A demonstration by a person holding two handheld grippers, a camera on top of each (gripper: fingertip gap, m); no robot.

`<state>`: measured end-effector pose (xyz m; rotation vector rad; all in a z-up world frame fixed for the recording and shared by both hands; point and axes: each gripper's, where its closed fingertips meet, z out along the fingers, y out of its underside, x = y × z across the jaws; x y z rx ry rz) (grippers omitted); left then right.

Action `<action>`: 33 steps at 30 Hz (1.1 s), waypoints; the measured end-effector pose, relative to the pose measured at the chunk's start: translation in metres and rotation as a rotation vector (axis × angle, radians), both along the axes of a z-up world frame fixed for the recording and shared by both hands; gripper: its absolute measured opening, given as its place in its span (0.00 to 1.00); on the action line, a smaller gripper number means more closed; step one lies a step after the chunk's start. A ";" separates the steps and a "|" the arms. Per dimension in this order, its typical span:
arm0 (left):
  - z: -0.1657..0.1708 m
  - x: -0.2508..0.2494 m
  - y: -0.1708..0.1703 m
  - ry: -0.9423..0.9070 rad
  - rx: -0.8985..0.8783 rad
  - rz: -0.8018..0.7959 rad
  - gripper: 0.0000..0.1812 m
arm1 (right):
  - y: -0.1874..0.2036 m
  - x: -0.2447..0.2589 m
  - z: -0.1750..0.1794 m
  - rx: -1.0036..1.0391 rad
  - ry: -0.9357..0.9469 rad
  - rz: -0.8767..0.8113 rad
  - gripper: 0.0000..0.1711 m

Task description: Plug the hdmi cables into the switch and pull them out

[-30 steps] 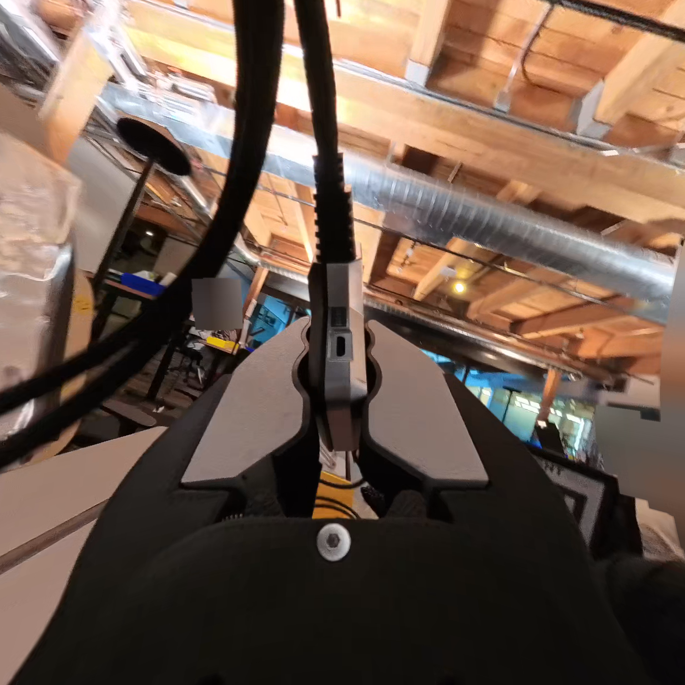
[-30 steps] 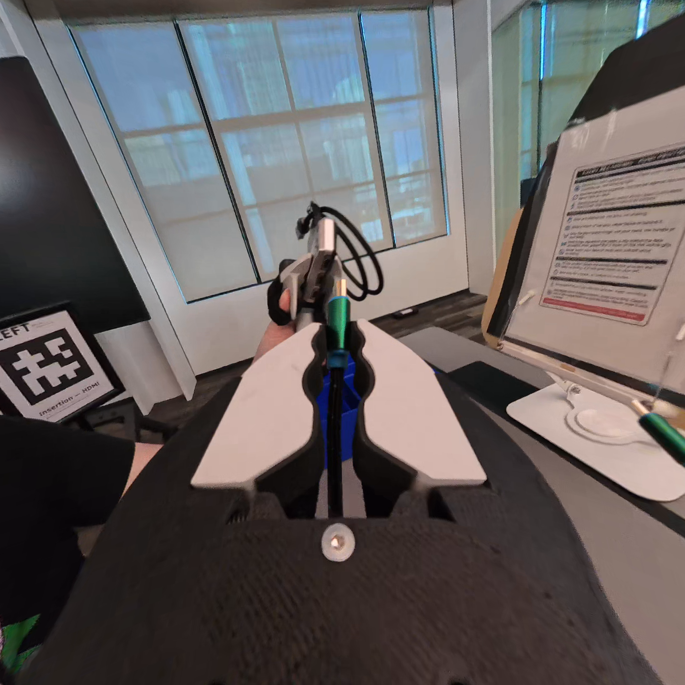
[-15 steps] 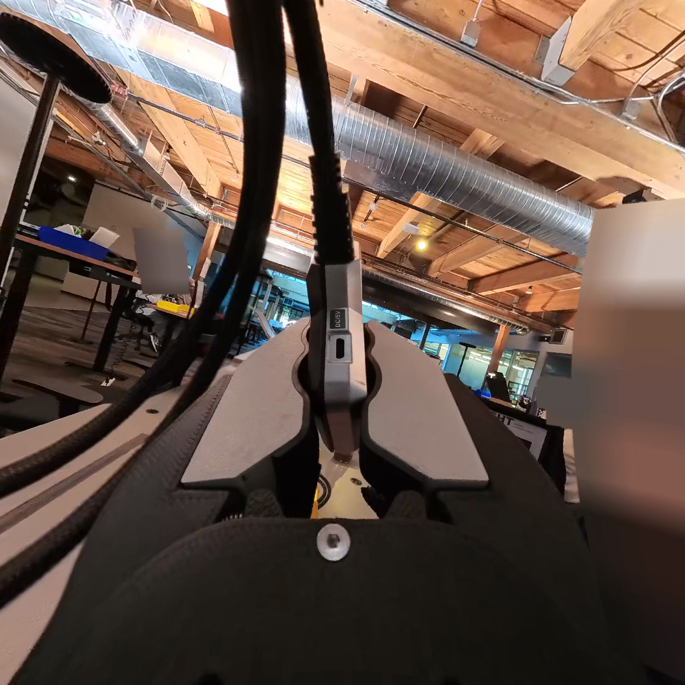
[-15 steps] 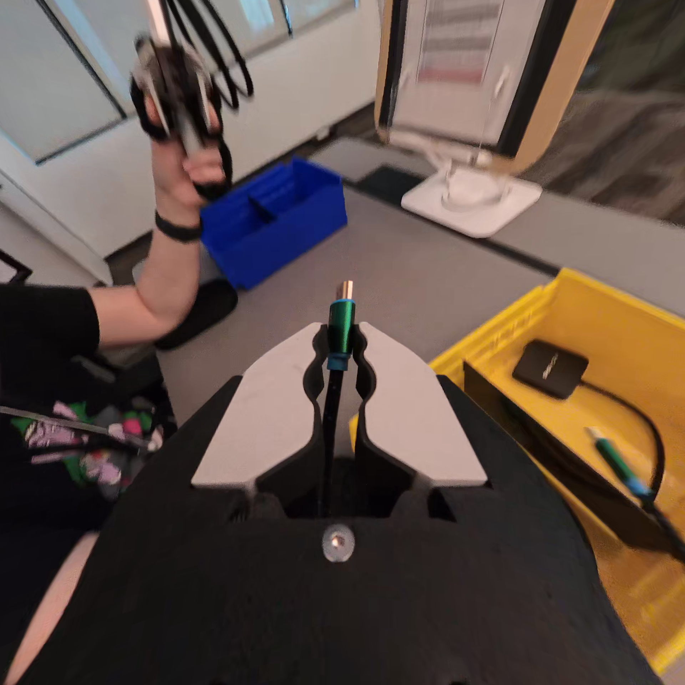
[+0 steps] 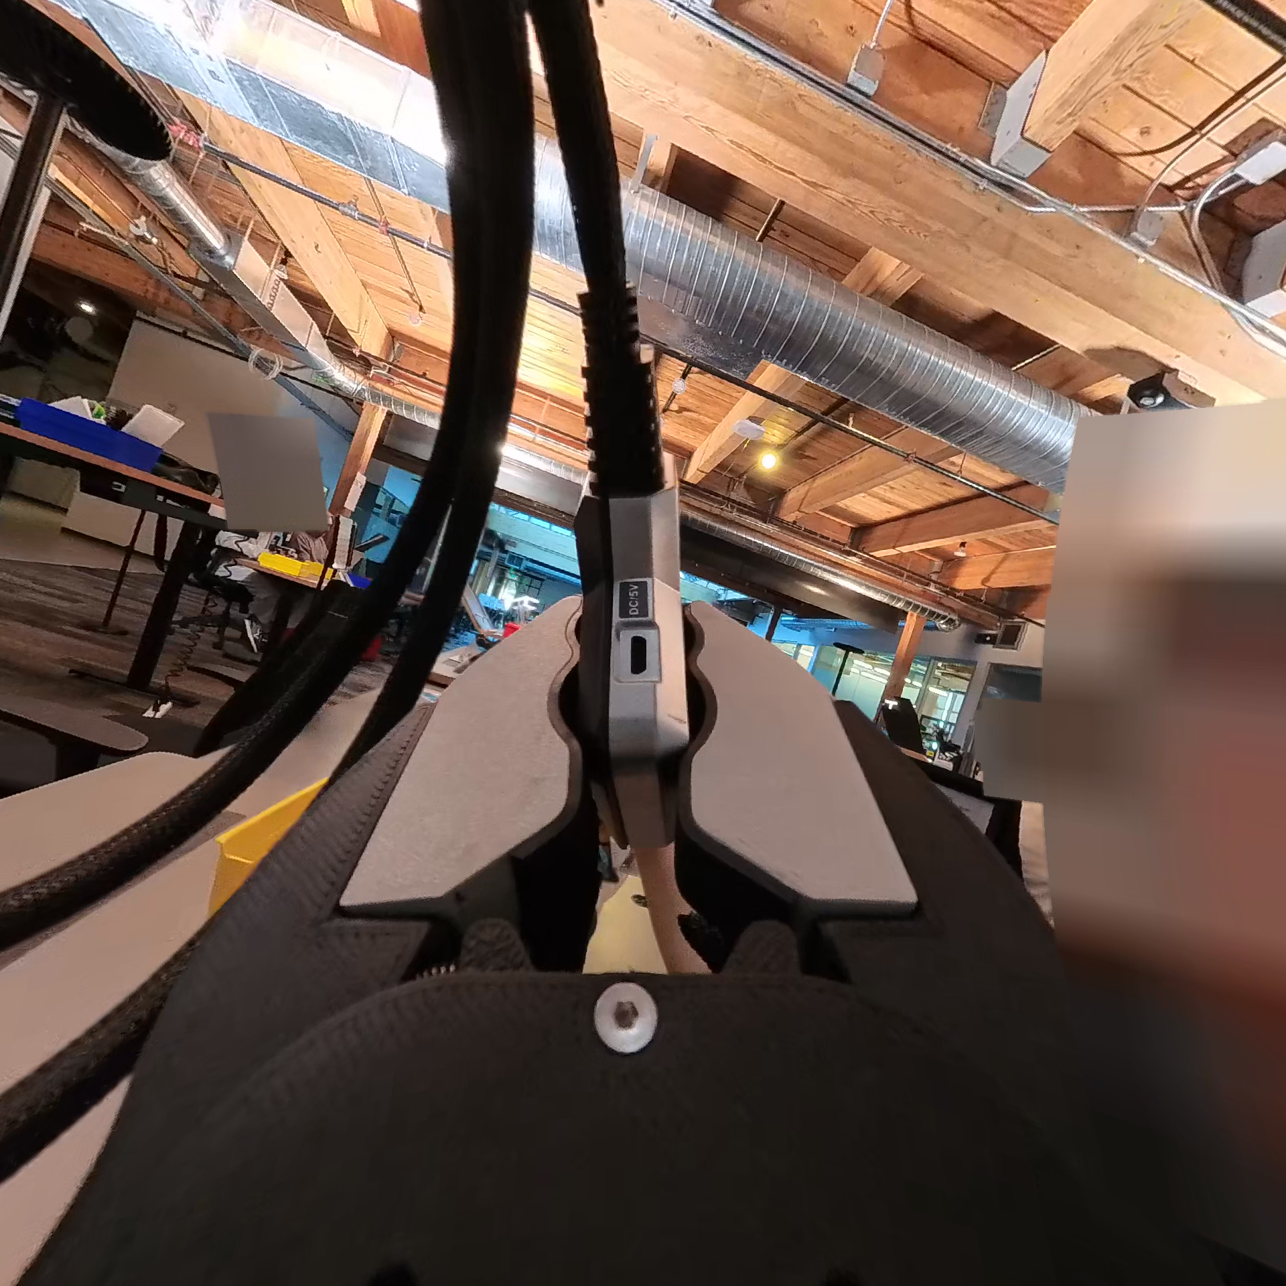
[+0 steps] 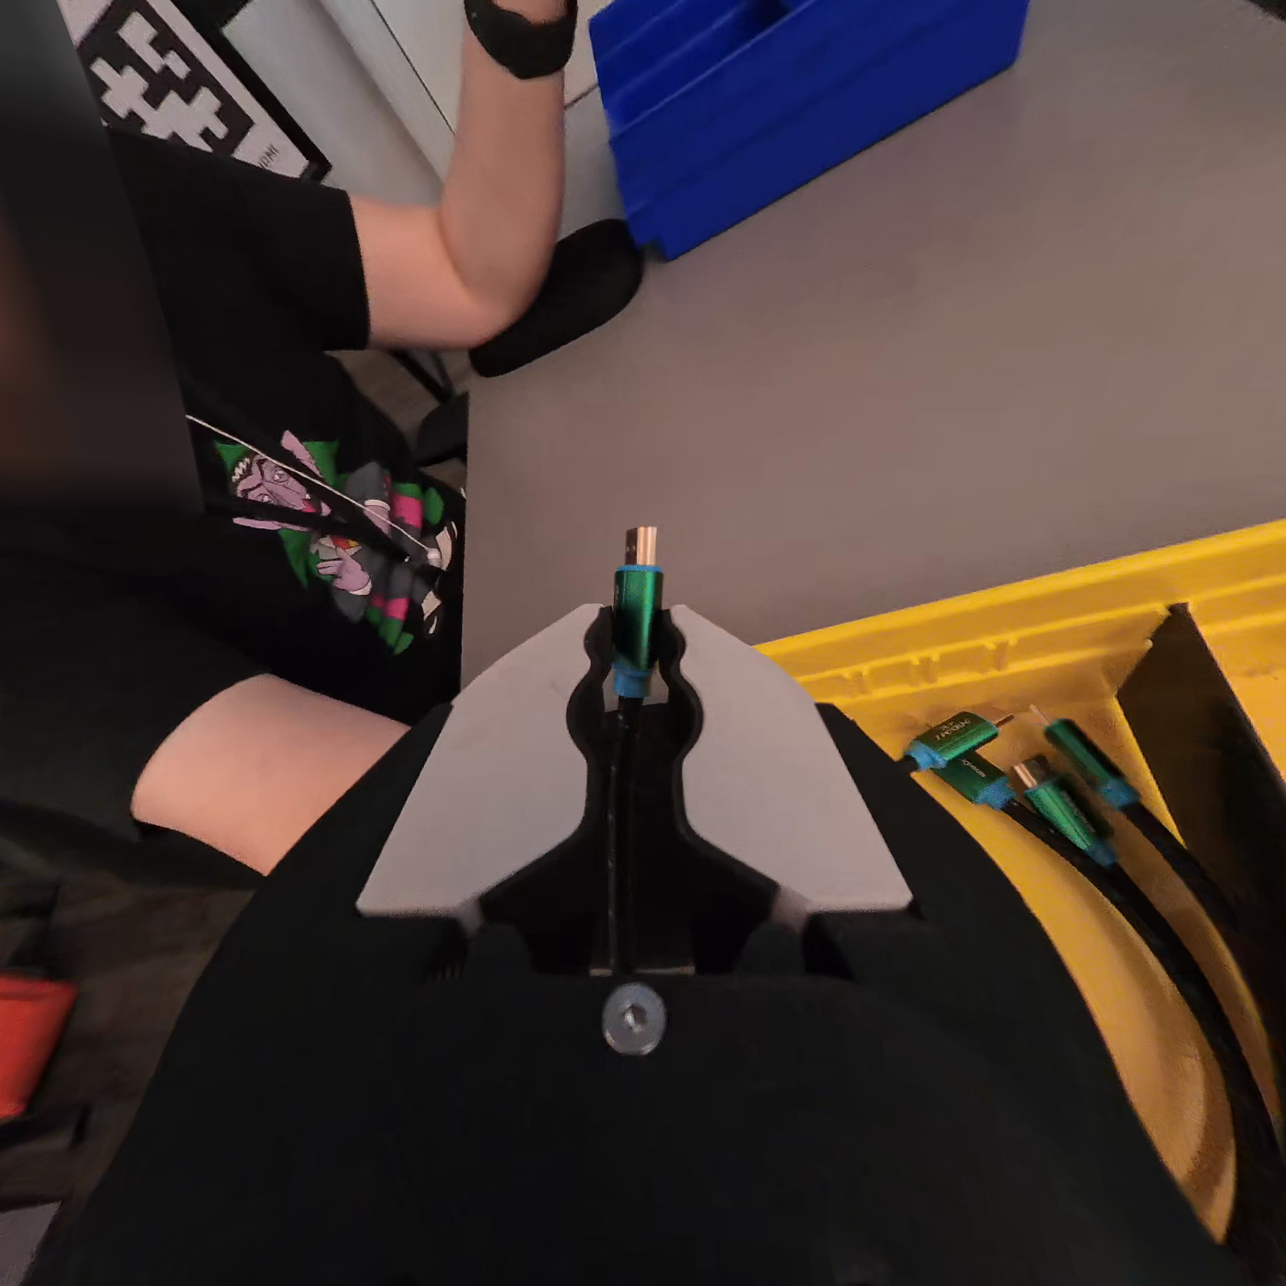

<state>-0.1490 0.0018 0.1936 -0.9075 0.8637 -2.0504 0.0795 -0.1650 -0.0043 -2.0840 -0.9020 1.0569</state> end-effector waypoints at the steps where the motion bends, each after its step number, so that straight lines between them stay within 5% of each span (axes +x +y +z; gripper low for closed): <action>1: 0.000 0.000 0.000 0.001 -0.001 -0.002 0.12 | 0.004 0.005 -0.004 -0.008 -0.002 -0.025 0.08; 6: 0.001 -0.001 -0.001 -0.009 -0.013 -0.017 0.12 | 0.029 0.055 -0.056 -0.212 -0.134 -0.308 0.08; 13: -0.004 0.008 -0.008 0.016 -0.003 -0.060 0.12 | 0.051 0.063 -0.092 -0.358 -0.272 -0.352 0.10; 19: -0.022 0.027 -0.021 0.133 0.089 -0.072 0.12 | 0.073 0.084 -0.024 -0.080 -0.195 -0.578 0.22; 22: -0.042 0.046 -0.028 0.243 0.177 -0.045 0.12 | 0.092 0.081 0.049 0.304 -0.210 -0.682 0.21; 26: -0.083 0.073 -0.038 0.454 0.339 -0.013 0.12 | 0.100 0.008 0.152 0.765 0.058 -0.615 0.24; 29: -0.101 0.086 -0.048 0.521 0.379 -0.040 0.12 | 0.104 -0.054 0.177 0.765 0.309 -0.469 0.29; 33: -0.111 0.092 -0.051 0.552 0.367 -0.062 0.12 | 0.115 -0.113 0.143 0.504 0.324 -0.261 0.31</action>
